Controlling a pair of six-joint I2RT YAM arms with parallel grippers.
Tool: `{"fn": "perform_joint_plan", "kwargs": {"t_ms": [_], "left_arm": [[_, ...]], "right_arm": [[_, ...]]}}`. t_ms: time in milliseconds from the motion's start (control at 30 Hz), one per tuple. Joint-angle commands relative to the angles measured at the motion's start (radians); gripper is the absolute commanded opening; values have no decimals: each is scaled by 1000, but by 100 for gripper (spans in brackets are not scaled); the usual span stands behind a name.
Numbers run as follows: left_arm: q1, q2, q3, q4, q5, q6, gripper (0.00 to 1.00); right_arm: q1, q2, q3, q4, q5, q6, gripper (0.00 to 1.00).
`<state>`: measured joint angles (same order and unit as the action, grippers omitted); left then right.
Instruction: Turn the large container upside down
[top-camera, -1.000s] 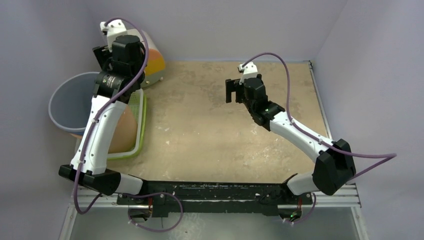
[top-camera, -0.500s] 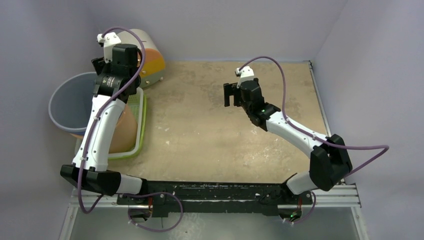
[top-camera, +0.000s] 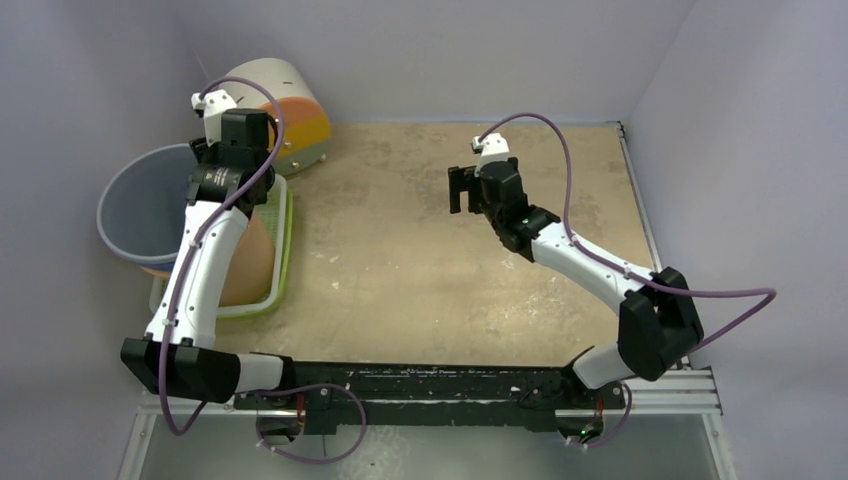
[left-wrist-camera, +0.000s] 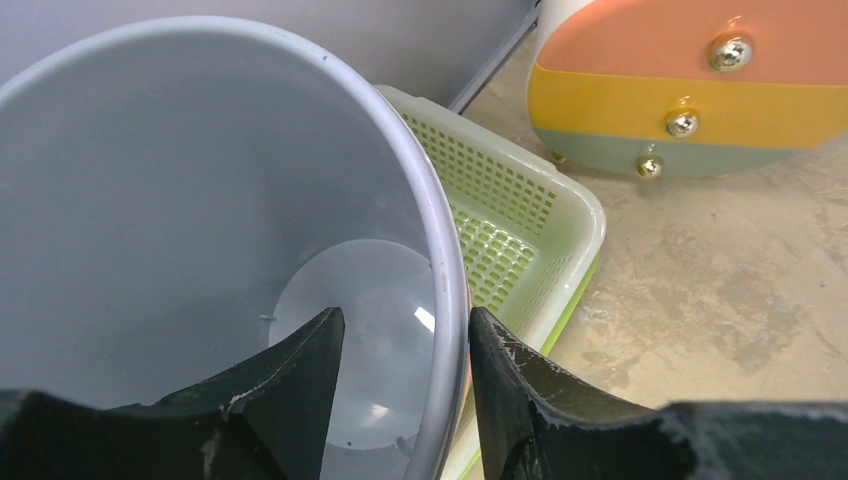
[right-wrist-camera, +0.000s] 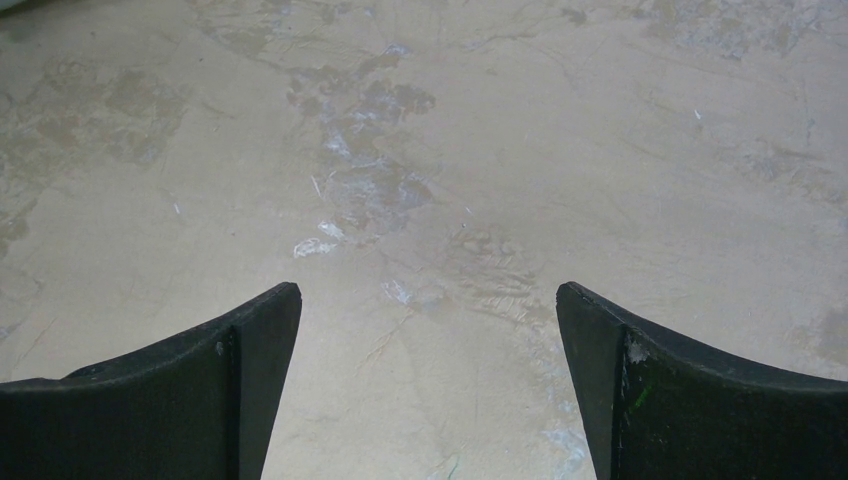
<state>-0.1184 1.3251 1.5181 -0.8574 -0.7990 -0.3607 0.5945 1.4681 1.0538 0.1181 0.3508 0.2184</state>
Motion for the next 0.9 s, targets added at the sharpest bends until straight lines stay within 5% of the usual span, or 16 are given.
{"fn": "perform_joint_plan", "kwargs": {"t_ms": [0, 600, 867], "left_arm": [[10, -42, 6, 49, 33, -15, 46], [11, -38, -31, 78, 84, -19, 32], [11, -16, 2, 62, 72, -13, 0]], "right_arm": [[-3, 20, 22, 12, 30, 17, 100], [-4, 63, 40, -1, 34, 20, 100], [-4, 57, 34, 1, 44, 16, 100]]}}
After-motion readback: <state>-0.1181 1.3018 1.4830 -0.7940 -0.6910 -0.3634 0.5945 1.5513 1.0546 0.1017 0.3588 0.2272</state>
